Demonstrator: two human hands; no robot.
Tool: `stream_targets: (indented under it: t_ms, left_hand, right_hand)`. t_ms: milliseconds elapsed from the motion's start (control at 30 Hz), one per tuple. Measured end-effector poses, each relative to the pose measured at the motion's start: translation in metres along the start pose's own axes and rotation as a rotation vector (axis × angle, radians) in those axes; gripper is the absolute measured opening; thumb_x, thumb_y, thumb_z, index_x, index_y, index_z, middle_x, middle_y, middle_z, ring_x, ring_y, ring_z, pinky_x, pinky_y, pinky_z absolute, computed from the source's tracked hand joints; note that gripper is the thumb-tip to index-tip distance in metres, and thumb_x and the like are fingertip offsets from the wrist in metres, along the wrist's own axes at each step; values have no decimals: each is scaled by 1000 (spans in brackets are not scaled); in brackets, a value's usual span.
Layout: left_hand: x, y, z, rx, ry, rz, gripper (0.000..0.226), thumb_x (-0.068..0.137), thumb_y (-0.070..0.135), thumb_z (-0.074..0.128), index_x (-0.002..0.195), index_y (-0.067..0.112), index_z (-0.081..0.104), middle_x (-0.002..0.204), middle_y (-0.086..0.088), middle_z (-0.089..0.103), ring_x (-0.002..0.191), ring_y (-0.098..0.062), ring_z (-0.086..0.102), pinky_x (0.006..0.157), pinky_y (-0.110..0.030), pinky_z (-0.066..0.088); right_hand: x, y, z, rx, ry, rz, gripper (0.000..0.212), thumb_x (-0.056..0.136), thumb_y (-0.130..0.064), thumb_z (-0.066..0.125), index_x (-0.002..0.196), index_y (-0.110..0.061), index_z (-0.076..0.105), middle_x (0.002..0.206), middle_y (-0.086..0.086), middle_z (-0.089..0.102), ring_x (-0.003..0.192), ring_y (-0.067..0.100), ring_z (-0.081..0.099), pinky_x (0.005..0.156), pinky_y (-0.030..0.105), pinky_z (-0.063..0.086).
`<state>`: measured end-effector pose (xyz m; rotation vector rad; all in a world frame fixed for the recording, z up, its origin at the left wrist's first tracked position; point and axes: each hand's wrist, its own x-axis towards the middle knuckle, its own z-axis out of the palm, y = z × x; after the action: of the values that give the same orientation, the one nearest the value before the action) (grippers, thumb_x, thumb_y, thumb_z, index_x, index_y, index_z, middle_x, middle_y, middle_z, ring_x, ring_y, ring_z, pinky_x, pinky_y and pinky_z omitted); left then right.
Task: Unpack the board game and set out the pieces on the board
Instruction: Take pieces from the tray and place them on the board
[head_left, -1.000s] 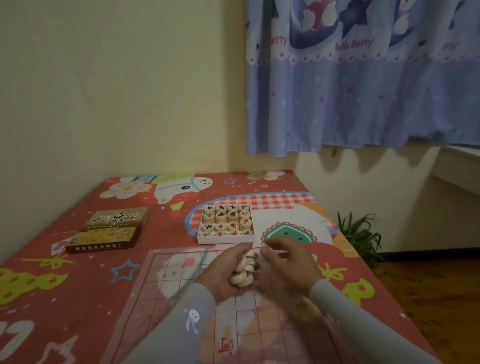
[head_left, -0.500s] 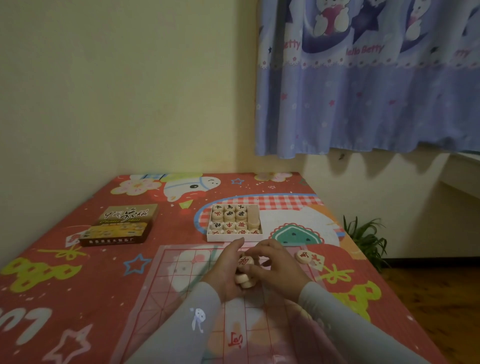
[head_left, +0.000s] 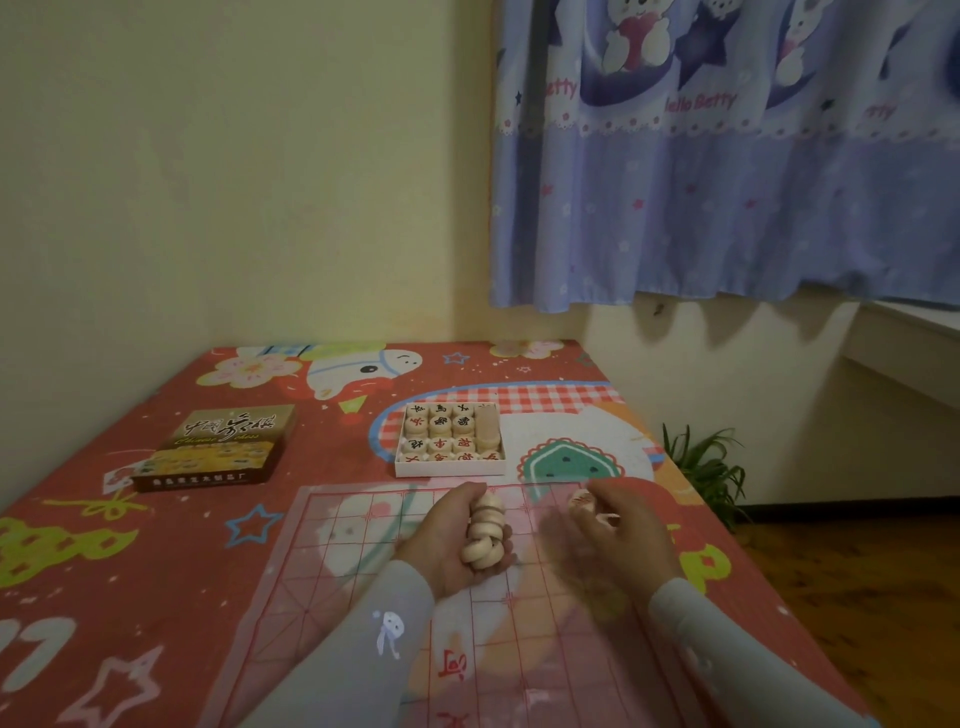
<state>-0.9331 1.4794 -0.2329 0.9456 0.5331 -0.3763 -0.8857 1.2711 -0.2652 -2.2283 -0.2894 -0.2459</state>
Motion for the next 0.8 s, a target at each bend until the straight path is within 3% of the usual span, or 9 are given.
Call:
stream_targets:
  t_ms: [167, 233, 367, 533, 733, 800]
  left_hand:
    - [1, 0, 4, 8, 3, 8, 30, 93, 44, 43, 74, 21, 48, 76, 1, 32, 65, -14, 42, 52, -26, 55]
    - [2, -1, 3, 15, -3, 5, 30, 93, 44, 43, 75, 21, 48, 76, 1, 32, 65, -14, 42, 52, -25, 55]
    - [6, 0, 1, 41, 7, 27, 30, 93, 45, 43, 76, 21, 49, 77, 0, 34, 66, -15, 47, 52, -26, 55]
    - [7, 0, 1, 37, 9, 21, 30, 92, 45, 44, 75, 21, 48, 77, 1, 34, 65, -14, 41, 51, -25, 54]
    - [3, 0, 4, 20, 24, 11, 30, 92, 44, 46, 77, 18, 50, 77, -1, 40, 64, -17, 46, 52, -25, 54]
    - [1, -1, 7, 28, 42, 21, 32, 92, 44, 47, 79, 15, 54, 76, -5, 47, 62, -19, 49, 54, -26, 51]
  right_hand:
    - [-3, 24, -6, -225, -5, 62, 34, 91, -36, 60, 122, -22, 62, 115, 0, 63, 91, 12, 53, 76, 23, 39]
    - [-4, 25, -4, -252, -3, 73, 37, 91, -39, 58, 124, -23, 62, 117, -1, 63, 92, 14, 55, 76, 23, 41]
    - [-3, 21, -1, -196, 9, 95, 36, 90, -38, 61, 123, -24, 62, 116, 0, 66, 99, 19, 61, 85, 30, 50]
    - [-3, 18, 1, -222, -3, 112, 22, 86, -43, 63, 99, -26, 64, 100, -2, 68, 89, 17, 62, 81, 38, 54]
    - [-6, 16, 0, -161, 5, 104, 25, 84, -40, 66, 103, -24, 64, 109, -2, 58, 95, 19, 59, 83, 39, 53]
    - [-9, 3, -1, -97, 28, 43, 20, 85, -34, 67, 102, -24, 65, 106, -5, 57, 96, 15, 57, 83, 31, 50]
